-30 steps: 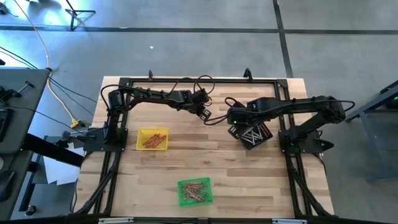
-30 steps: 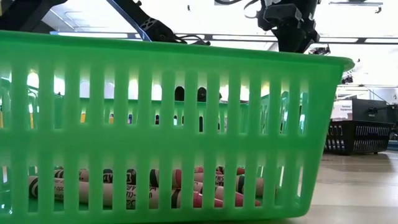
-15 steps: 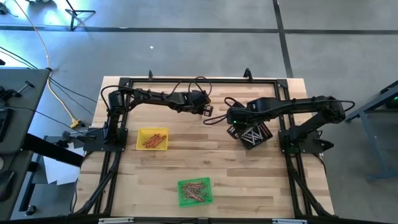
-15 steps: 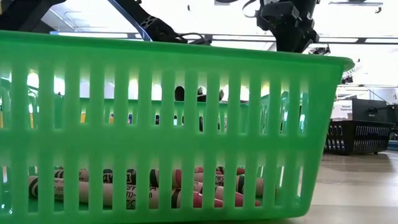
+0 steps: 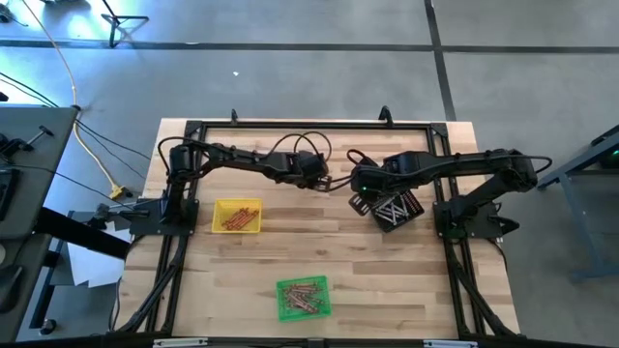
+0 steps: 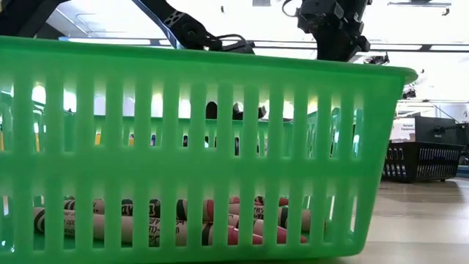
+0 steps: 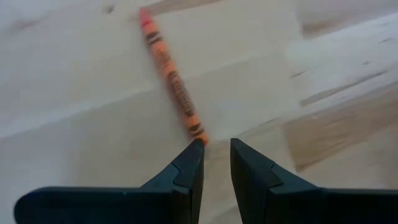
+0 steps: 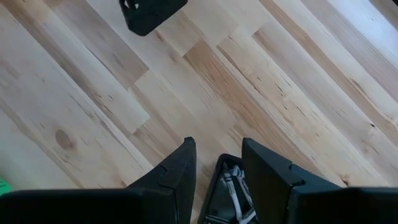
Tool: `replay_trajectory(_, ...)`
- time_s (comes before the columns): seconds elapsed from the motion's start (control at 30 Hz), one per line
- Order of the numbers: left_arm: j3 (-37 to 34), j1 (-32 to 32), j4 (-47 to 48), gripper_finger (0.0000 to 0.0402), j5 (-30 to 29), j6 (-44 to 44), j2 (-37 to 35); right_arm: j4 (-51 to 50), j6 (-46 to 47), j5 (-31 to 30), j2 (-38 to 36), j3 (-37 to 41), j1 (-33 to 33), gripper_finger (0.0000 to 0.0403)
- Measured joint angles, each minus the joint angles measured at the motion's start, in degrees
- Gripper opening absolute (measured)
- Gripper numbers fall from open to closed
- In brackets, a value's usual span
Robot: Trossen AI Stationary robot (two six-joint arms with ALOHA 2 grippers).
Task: Sort crayons
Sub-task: Put the orange crayon into the yellow bin
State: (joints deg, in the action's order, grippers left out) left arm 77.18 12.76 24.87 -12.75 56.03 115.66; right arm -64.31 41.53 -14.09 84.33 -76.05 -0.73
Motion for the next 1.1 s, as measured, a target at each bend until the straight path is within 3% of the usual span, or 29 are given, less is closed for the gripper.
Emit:
replay_trajectory(0.3,0.0,-0.9,1.7,0.0065,-0.3,3.1,-0.2,1.6,0.0,0.0,0.0,0.0,0.0,0.0124)
replay_trajectory(0.47,0.0,-1.2,-2.6,0.0068,1.4,1.9,-0.3,2.6,0.0,0.0,0.0,0.0,0.0,0.0124)
replay_trajectory(0.8,0.0,-0.5,-2.0,0.0155,0.0,-0.6,-0.3,2.7,0.0,0.0,0.0,0.0,0.0,0.0124)
replay_trajectory(1.1,0.0,2.0,-2.0,0.0128,-1.6,-2.4,-0.3,2.7,0.0,0.0,0.0,0.0,0.0,0.0124)
